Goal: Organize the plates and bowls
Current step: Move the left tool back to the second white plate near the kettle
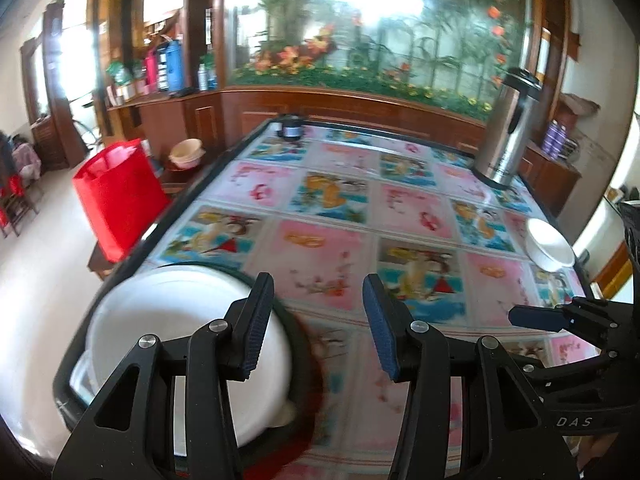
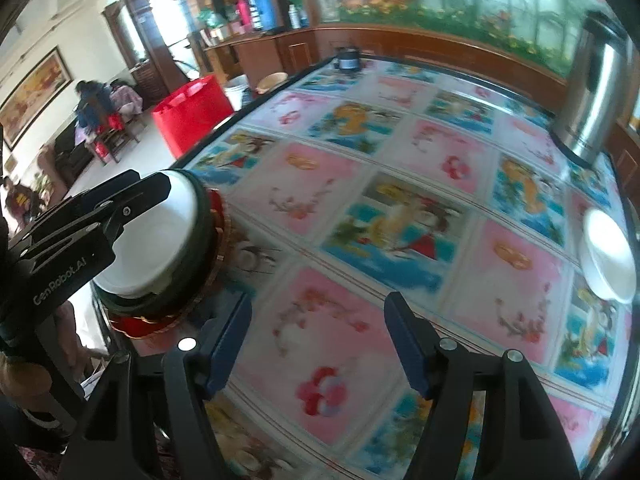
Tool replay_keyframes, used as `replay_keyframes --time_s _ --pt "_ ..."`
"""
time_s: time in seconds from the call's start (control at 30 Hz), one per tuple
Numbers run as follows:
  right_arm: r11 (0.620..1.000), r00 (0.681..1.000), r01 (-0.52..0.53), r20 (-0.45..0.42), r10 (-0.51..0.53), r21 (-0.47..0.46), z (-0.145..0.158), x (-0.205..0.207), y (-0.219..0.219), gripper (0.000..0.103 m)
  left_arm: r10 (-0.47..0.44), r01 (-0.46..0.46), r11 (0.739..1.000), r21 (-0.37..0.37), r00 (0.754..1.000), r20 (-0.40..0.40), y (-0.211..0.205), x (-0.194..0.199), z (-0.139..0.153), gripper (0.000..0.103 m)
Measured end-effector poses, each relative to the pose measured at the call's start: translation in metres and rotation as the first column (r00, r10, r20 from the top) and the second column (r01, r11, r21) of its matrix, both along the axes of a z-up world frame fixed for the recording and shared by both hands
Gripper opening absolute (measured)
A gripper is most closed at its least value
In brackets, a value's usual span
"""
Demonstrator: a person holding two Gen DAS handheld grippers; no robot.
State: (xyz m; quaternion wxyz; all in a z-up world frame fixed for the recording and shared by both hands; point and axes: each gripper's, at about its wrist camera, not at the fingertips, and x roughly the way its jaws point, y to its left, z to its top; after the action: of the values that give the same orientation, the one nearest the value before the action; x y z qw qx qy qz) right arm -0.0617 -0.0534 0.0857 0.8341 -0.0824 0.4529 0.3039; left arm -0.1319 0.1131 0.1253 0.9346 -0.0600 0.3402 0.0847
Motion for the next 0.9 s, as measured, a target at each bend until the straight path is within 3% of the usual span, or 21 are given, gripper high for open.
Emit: replay_keyframes --time_s 0.43,0.9 --pt "0.978 0.978 0.206 -0.014 -0.207 -0.02 -0.004 0.028 -0.111 0.069 -0.166 0.166 0.986 0.009 0.985 -0.049 -0.095 0.054 -0.009 0.046" --pt "0.89 0.889 0.456 -0.04 -0.456 -0.014 -0.005 0.078 -0.247 0.074 -0.316 0.315 0.949 -0.022 0.946 -0.074 -0.2 0.131 -0.01 0.046"
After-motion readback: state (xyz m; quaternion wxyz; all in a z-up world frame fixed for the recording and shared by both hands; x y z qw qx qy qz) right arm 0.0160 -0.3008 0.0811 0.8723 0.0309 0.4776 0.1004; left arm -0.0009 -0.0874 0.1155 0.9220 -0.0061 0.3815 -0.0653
